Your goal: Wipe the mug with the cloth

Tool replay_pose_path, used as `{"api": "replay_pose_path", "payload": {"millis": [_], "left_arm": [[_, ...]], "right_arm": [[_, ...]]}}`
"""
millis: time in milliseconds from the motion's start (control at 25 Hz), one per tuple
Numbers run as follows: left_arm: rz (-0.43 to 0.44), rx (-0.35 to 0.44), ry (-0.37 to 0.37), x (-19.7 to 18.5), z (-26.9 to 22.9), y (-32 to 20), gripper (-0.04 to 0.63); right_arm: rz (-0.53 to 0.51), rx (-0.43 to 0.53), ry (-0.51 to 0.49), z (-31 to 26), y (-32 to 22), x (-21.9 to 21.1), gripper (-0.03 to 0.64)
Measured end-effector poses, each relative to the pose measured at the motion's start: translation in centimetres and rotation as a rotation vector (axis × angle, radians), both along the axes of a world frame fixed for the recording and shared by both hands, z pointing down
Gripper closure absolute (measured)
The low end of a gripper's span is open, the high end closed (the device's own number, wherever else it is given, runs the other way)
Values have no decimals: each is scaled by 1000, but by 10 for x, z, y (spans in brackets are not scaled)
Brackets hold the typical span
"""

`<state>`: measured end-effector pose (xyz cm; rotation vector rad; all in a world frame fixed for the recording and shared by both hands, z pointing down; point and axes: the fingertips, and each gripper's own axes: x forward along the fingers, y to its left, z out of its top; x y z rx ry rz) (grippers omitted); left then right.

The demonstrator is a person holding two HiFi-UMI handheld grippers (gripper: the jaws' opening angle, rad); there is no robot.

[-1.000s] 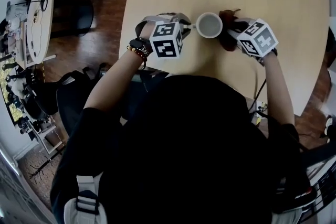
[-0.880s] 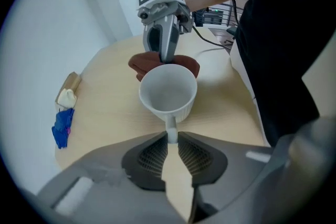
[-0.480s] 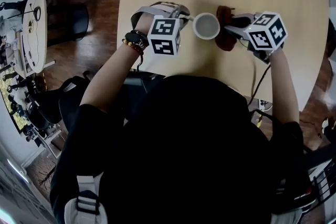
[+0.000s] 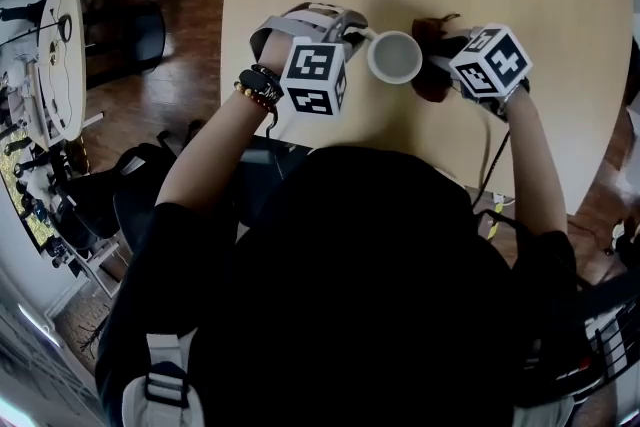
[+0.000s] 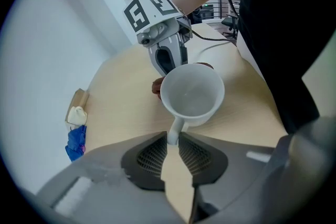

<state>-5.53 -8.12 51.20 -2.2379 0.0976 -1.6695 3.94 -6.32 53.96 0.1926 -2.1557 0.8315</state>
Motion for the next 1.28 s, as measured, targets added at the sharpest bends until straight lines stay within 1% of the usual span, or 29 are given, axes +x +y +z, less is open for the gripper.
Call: {"api": "replay_pose_path", "payload": {"millis": [80, 200, 280, 360, 520, 760, 960, 1080, 1280], "left_arm": [[-2, 12, 24, 2, -1, -3, 520], [-2, 17, 72, 8, -3, -8, 517], [2, 18, 101, 11, -5, -13, 515], [10, 24, 119, 13, -6, -18, 515], [30, 35, 134, 16, -6, -22, 514], [19, 42, 172, 27, -8, -26, 514], [7, 29, 209, 33, -8, -26, 518], [5, 25, 216, 33, -7, -25, 518], [12, 31, 218, 34, -10, -25, 518]], "right_arm": [[10, -19, -48, -9, -2, 1, 551], [32, -40, -161, -40, -14, 4, 551], [16, -44, -204, -58, -23, 2, 551], [-24, -45, -203, -63, -27, -2, 551], [-74, -71, -159, -48, -28, -11, 551], [-149, -87, -32, -8, -16, -14, 551], [-160, -68, -11, -1, -14, -15, 551], [-148, -67, -38, -8, -14, -14, 551], [-126, -49, -179, -60, -26, -21, 551]]}}
